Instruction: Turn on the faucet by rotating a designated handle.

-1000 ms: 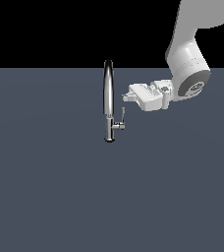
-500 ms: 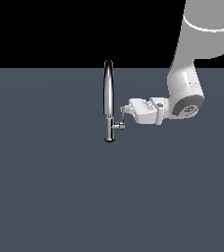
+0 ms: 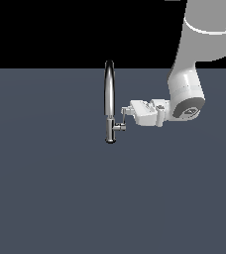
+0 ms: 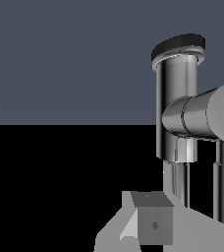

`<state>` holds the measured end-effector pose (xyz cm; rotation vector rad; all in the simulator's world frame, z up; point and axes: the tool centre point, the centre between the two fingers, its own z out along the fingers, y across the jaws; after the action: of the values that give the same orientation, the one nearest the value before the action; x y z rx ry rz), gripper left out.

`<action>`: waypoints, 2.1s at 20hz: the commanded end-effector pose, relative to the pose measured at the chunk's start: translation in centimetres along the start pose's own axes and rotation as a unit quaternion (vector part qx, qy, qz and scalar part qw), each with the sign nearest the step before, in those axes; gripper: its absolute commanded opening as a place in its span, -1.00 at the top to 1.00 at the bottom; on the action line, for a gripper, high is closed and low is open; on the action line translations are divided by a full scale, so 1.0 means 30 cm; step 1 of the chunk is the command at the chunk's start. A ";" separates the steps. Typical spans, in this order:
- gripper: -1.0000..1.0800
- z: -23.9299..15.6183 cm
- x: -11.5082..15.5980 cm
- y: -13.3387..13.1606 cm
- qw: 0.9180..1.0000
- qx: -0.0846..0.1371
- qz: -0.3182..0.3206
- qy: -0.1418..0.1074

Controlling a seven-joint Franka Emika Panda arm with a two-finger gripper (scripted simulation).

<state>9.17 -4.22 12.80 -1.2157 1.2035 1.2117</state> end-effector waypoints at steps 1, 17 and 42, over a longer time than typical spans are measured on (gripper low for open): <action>1.00 0.000 -0.002 0.007 1.000 0.000 0.000 0.000; 1.00 0.000 -0.032 0.127 1.000 0.000 0.000 0.000; 1.00 0.018 0.075 0.300 1.000 -0.004 -0.008 -0.001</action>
<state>0.82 -3.47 12.14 -1.2367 1.1700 1.2000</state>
